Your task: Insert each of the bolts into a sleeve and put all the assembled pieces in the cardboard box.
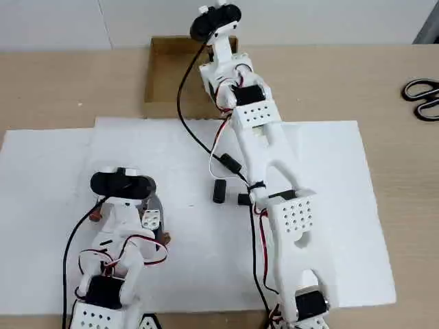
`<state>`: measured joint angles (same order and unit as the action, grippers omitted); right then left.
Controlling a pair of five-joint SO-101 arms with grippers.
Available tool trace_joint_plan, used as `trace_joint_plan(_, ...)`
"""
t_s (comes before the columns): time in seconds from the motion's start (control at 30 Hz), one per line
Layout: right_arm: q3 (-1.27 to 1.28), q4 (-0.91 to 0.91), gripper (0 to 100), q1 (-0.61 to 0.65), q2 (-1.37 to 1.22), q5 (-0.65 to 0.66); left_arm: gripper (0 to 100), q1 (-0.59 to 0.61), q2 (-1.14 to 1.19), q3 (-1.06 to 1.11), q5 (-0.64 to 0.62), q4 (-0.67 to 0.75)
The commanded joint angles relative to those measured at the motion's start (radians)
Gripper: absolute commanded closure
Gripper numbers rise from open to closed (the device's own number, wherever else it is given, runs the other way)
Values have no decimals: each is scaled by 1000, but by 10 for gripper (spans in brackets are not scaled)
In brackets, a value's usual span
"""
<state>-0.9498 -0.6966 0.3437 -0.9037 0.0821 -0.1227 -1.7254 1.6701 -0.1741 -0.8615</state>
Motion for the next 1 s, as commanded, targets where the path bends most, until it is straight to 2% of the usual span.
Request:
trace_joint_plan(0.0, -110, -79, 762, -5, 19, 12, 994, 8, -9, -4, 6, 20)
trace_joint_plan(0.17, -216, -216, 765, -5, 24, 12, 994, 8, -9, -4, 6, 20)
trace_joint_plan(0.27, -325, -394, 790, -2, 24, 9, 994, 8, -9, -4, 6, 20)
trace_joint_plan(0.43, -512, -708, 876, -2, 18, 6, 994, 8, -9, -4, 6, 20)
trace_joint_plan(0.57, -601, -857, 953, -1, 16, 6, 994, 8, -9, -4, 6, 20)
trace_joint_plan(0.7, -637, -977, 995, 2, 16, 6, 994, 3, -9, -4, 6, 20)
trace_joint_plan(0.97, -624, -1023, 995, 5, 25, 6, 994, 5, -9, -4, 3, 20)
